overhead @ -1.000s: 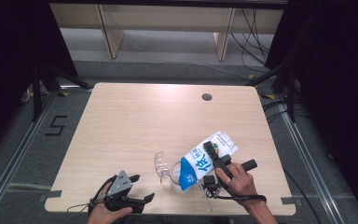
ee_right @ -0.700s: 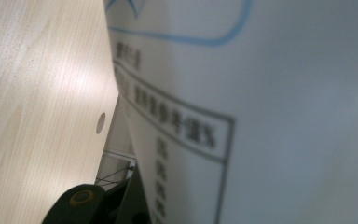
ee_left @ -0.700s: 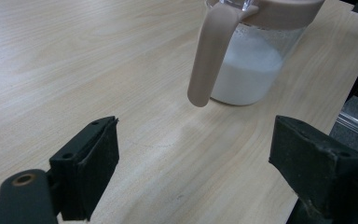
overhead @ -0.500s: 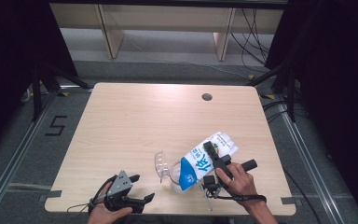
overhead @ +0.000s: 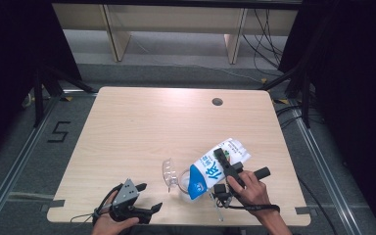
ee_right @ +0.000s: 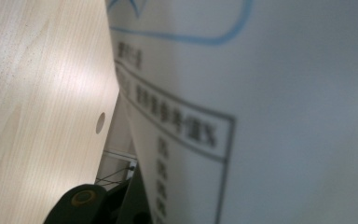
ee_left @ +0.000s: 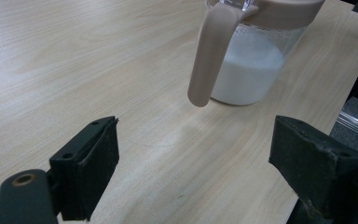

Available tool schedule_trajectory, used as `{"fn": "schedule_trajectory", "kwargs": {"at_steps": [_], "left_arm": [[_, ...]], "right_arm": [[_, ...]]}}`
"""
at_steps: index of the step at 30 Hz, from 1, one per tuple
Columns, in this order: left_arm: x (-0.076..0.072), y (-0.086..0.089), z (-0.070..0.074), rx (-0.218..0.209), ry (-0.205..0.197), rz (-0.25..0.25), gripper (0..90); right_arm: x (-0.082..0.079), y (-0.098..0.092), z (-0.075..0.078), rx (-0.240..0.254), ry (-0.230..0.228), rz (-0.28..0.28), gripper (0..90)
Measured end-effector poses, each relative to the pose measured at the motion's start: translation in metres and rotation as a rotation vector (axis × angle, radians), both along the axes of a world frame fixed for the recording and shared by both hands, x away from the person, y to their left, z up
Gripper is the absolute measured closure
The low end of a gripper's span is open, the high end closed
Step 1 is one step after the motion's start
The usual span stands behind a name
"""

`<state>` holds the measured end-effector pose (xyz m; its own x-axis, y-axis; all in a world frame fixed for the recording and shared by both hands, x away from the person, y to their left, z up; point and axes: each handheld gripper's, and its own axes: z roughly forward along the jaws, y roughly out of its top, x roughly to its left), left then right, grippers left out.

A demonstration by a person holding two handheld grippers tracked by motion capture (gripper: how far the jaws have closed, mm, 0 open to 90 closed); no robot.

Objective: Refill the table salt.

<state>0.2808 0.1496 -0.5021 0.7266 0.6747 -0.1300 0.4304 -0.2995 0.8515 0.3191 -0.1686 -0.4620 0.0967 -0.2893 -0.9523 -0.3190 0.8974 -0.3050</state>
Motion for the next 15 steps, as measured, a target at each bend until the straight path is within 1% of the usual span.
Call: {"fn": "schedule_trajectory", "kwargs": {"at_steps": [1,2,3,4,5,6,9,11,12,15], "left_arm": [[0.0005,0.0,-0.0003,-0.004,-0.002,-0.006,15.1],[0.0006,0.0,-0.0005,-0.006,-0.001,-0.007,15.1],[0.0007,-0.0001,-0.0005,-0.007,-0.001,-0.007,15.1],[0.0006,-0.0001,-0.0005,-0.006,-0.002,-0.007,15.1],[0.0002,0.0,0.0001,0.002,-0.001,-0.003,15.1],[0.0011,0.0006,0.0003,0.009,-0.014,-0.014,15.1],[0.0009,0.0007,0.0003,0.01,-0.013,-0.012,15.1],[0.0013,0.0007,0.0,0.006,-0.014,-0.017,15.1],[0.0013,0.0006,-0.0001,0.003,-0.013,-0.017,15.1],[0.0005,-0.0003,-0.0004,-0.01,0.001,-0.008,15.1]], "right_arm": [[-0.0004,0.0004,0.0007,-0.005,0.005,-0.008,77.5],[-0.0006,0.0012,0.0023,-0.025,-0.005,0.0,77.5],[-0.0004,0.0013,0.0026,-0.029,-0.007,0.003,77.5],[-0.0001,0.0009,0.0018,-0.021,-0.012,0.008,77.5],[0.0,-0.0001,-0.0002,-0.002,0.0,0.0,77.5],[-0.0001,-0.0003,-0.0005,0.001,0.001,-0.001,77.5],[-0.0002,-0.0002,-0.0002,0.003,0.0,-0.003,77.6],[-0.0001,0.0002,0.0004,-0.005,-0.003,0.001,77.6],[-0.0007,0.0012,0.0024,-0.029,-0.008,0.001,77.6],[-0.0009,0.0013,0.0024,-0.028,-0.008,0.001,77.7]]}}
